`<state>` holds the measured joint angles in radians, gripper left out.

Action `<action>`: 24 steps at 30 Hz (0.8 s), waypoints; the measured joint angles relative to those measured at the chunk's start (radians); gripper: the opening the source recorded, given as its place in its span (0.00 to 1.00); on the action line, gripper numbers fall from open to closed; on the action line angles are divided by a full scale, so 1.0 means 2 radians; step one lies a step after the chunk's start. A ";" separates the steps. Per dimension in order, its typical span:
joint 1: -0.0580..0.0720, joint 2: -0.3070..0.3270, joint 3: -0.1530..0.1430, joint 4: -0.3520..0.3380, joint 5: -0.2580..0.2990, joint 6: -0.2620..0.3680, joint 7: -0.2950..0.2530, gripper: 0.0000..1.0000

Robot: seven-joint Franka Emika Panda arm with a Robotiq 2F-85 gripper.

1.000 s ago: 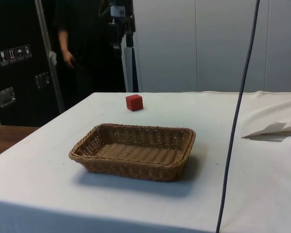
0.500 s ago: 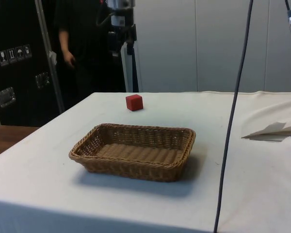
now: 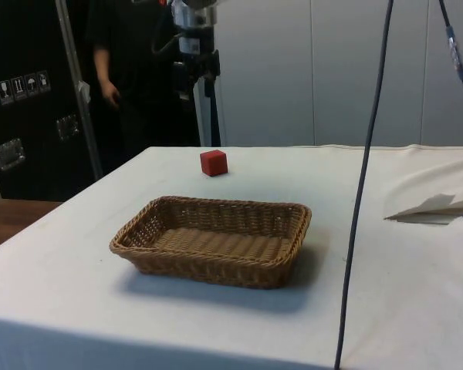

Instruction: Pick up the cube and place it into the basket.

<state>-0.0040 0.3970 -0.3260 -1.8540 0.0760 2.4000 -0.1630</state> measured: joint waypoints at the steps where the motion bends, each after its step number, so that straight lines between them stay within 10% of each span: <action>1: 0.000 0.002 -0.001 0.001 0.001 0.001 0.000 1.00; 24: -0.005 0.058 -0.020 0.016 0.025 0.030 0.022 1.00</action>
<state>-0.0140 0.5130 -0.3660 -1.8210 0.1260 2.4610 -0.1190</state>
